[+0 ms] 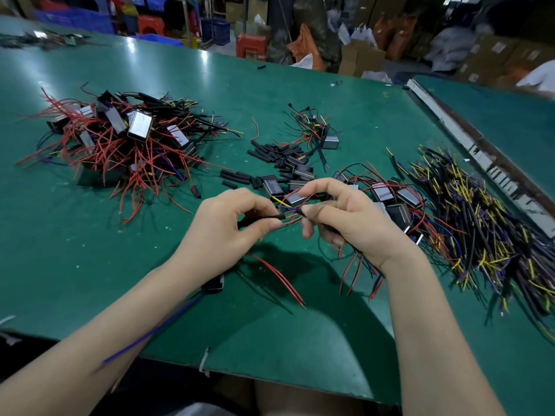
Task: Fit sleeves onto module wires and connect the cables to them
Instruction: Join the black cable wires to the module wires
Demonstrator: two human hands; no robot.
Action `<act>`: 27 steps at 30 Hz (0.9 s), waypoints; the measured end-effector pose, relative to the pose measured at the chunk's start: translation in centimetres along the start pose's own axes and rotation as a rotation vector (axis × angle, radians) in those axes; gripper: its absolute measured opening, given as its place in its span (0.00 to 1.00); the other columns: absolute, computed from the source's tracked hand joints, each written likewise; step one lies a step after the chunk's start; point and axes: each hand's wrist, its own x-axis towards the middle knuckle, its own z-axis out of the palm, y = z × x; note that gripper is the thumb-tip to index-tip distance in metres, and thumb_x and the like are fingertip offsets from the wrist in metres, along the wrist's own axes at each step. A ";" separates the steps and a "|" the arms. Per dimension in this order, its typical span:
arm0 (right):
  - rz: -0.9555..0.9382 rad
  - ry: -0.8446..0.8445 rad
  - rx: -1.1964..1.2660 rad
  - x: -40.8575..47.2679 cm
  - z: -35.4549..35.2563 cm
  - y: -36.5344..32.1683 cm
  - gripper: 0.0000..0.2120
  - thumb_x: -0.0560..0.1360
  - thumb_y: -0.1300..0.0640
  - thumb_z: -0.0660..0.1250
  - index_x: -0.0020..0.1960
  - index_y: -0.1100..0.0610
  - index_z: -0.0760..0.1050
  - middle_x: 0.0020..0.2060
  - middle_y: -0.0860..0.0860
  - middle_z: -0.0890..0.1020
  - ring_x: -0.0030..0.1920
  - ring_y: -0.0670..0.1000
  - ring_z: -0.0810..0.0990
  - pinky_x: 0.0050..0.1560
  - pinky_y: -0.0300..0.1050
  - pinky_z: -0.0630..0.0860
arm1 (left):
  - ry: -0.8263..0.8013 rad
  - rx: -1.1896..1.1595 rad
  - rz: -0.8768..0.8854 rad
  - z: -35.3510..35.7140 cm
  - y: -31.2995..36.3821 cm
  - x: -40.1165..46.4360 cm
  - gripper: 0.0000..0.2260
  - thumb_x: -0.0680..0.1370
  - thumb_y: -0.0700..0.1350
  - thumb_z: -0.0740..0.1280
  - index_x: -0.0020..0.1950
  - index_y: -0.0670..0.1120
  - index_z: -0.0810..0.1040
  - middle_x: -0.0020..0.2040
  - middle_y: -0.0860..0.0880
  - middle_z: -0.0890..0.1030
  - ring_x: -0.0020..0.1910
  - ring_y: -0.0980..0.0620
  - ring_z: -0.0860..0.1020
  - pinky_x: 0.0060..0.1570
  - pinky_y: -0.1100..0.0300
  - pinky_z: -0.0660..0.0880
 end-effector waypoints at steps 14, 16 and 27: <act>-0.010 0.075 0.024 0.2 0.4 -0.3 0.09 0.79 0.65 0.61 0.52 0.52 0.69 0.27 0.52 0.79 0.17 0.46 0.59 0.20 0.34 0.57 | 0.056 0.142 0.188 0.8 0.9 1.2 0.07 0.72 0.45 0.73 0.47 0.43 0.82 0.41 0.50 0.81 0.41 0.46 0.78 0.44 0.48 0.75; -0.013 0.076 0.033 0.0 0.2 -0.5 0.08 0.79 0.65 0.61 0.54 0.53 0.70 0.27 0.53 0.79 0.17 0.46 0.60 0.20 0.33 0.58 | 0.112 0.097 0.175 0.6 0.7 1.4 0.07 0.75 0.46 0.69 0.48 0.44 0.81 0.42 0.51 0.80 0.42 0.52 0.77 0.47 0.56 0.74; -0.075 0.085 0.006 -0.2 0.5 -0.8 0.02 0.73 0.54 0.67 0.45 0.47 0.77 0.22 0.51 0.74 0.18 0.47 0.60 0.19 0.32 0.58 | -0.485 -0.407 -0.304 -2.6 -3.7 0.1 0.13 0.74 0.49 0.63 0.50 0.44 0.81 0.44 0.52 0.85 0.43 0.60 0.81 0.46 0.72 0.73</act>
